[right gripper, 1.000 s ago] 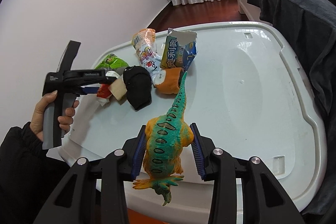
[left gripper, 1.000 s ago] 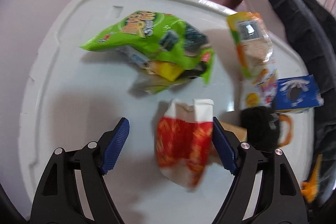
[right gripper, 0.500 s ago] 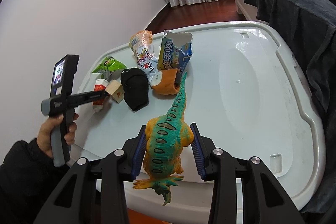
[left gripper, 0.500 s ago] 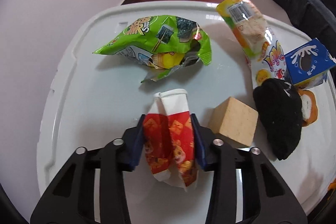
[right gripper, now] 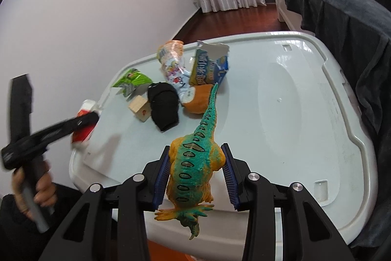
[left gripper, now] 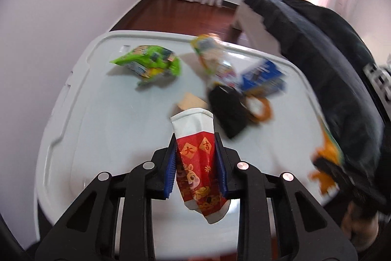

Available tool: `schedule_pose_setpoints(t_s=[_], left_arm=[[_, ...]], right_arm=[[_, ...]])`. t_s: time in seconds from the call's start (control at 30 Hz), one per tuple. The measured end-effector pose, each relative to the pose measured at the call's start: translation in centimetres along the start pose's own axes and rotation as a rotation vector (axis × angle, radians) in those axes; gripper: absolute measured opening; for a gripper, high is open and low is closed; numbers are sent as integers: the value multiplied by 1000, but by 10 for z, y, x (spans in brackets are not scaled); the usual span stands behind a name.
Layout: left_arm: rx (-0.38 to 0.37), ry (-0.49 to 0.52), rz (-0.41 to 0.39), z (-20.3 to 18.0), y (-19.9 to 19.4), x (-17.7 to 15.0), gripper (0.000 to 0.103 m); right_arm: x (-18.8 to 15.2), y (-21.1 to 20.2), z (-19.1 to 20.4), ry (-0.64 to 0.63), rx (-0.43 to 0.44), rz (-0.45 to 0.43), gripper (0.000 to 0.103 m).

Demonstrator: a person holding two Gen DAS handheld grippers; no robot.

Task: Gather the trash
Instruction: 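Carry the wrapper and dinosaur over the orange bucket with both tools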

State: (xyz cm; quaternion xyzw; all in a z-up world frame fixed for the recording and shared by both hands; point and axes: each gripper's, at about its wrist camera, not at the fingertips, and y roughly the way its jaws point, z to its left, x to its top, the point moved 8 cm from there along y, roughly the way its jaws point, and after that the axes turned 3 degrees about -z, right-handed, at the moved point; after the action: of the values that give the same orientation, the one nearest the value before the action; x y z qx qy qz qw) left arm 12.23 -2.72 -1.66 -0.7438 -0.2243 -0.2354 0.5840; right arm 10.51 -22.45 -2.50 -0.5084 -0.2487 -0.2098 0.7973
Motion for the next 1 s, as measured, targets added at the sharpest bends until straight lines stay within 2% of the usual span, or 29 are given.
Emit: schedule_pose_setpoints(t_s=[0.17,0.23,0.3,0.37,0.5,0.63,0.73,0.87,1.0], left_arm=[[13,103,-8,-29,-51,-44,27],[29,139,-12,-37,-60,-60,27],[14,144,5,-45,-69,-82,27],[1,153,27,-48,-71,-98,27],[28,209,56,-57,-73,-133,27],[93,232,87,-55,-69,-158,27],[100,236,98,-55,-69,-167,27],[96,229,108,-53,-67,-168,27],[86,229,158,-53,-57,-177,27]], right_arm=[[-12,-37,22,-46,15,-41,40],[-22,-54,30,-60,15,-51,40],[-36,-70,39,-68,22,-51,40],[-49,-80,47,-78,22,-47,40],[-84,-92,60,-102,2,-30,40],[-125,-90,69,-105,-11,16,40],[-144,-94,82,-139,-19,12,40],[-149,-93,85,-170,-44,18,40],[-158,-76,71,-118,-65,95,40]])
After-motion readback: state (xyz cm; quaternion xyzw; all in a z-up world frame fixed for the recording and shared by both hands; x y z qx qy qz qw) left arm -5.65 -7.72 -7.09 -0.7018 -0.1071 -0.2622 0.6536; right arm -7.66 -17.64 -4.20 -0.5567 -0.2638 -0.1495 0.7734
